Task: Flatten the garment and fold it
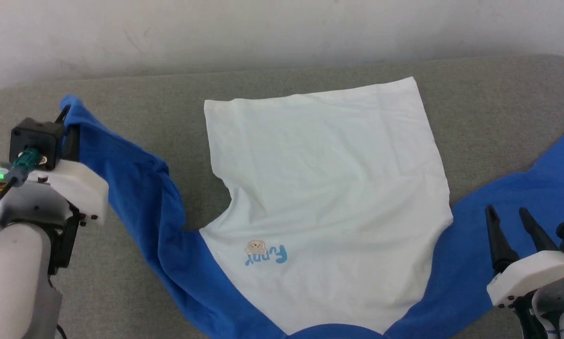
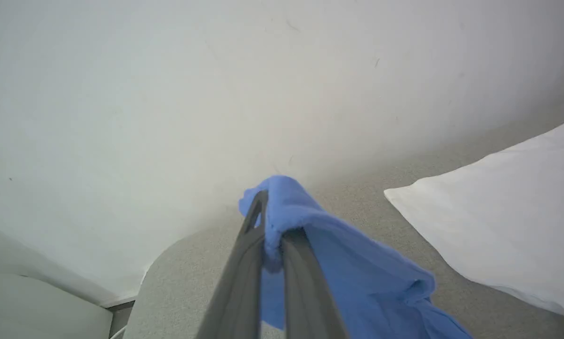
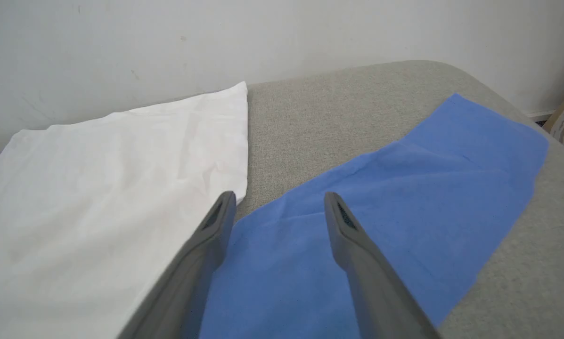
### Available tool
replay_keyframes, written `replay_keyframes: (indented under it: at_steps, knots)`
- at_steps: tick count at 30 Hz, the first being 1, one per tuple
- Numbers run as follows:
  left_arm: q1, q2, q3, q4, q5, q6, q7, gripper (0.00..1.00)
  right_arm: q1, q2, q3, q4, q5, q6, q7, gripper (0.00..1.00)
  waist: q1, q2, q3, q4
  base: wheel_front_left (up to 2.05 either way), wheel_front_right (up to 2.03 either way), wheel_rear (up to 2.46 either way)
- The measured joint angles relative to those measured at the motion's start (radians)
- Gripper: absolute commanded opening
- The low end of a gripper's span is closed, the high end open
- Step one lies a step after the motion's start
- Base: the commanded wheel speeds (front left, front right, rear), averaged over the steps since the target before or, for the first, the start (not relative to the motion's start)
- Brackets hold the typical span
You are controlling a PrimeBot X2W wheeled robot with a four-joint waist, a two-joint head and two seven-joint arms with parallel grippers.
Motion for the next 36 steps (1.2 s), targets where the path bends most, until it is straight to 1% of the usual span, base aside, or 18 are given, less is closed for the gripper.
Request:
replay_keyframes:
  at_steps: [4,7,10,14,17,20,24,32,36]
  knots:
    - [0.0,0.0,-0.007,-0.101,0.022,0.022,0.0,0.0,0.005,0.001,0.005,0.0,0.0,0.0,0.0,1.0,-0.0001,0.0,-0.029,-0.008,0.0,0.0,0.0]
    - [0.0,-0.005,-0.027,-0.168,0.031,0.029,0.0,0.0,0.013,0.001,0.005,-0.001,0.0,0.0,0.0,1.0,-0.0001,0.0,-0.042,-0.022,0.0,0.0,0.0]
    - [-0.001,-0.023,-0.071,-0.212,0.039,0.027,0.013,0.0,0.019,0.001,-0.002,-0.002,0.0,0.0,0.0,1.0,-0.0001,0.0,-0.051,-0.04,0.0,0.0,0.0]
    - [-0.03,-0.071,-0.154,-0.247,0.042,-0.004,0.019,0.0,0.019,0.002,-0.012,-0.007,0.0,0.0,-0.001,1.0,-0.0001,0.0,-0.055,-0.07,0.0,0.0,0.0]
    - [-0.065,-0.113,-0.217,-0.245,0.042,-0.027,0.016,0.0,0.019,0.007,-0.012,-0.009,0.0,0.0,-0.001,1.0,0.0,0.0,-0.052,-0.094,0.0,0.0,0.0]
    - [-0.099,-0.159,-0.281,-0.213,0.04,-0.055,0.008,0.0,0.019,0.013,-0.012,-0.012,0.0,0.0,-0.002,1.0,0.0,0.0,-0.045,-0.119,0.0,0.0,0.0]
    - [-0.151,-0.222,-0.359,-0.126,0.03,-0.092,-0.011,0.0,0.019,0.017,-0.013,-0.014,0.0,0.0,-0.003,1.0,0.0,0.0,-0.03,-0.152,0.0,0.0,0.0]
    - [-0.23,-0.348,-0.482,0.119,0.022,-0.121,-0.068,0.0,0.016,0.022,-0.013,-0.006,0.011,0.0,-0.013,1.0,0.0001,0.0,0.025,-0.206,0.0,0.0,0.0]
    - [-0.282,-0.388,-0.528,0.249,0.022,-0.13,-0.1,0.0,0.007,0.026,-0.009,0.002,0.02,0.0,-0.021,1.0,0.0002,0.0,0.057,-0.227,0.0,0.0,0.0]
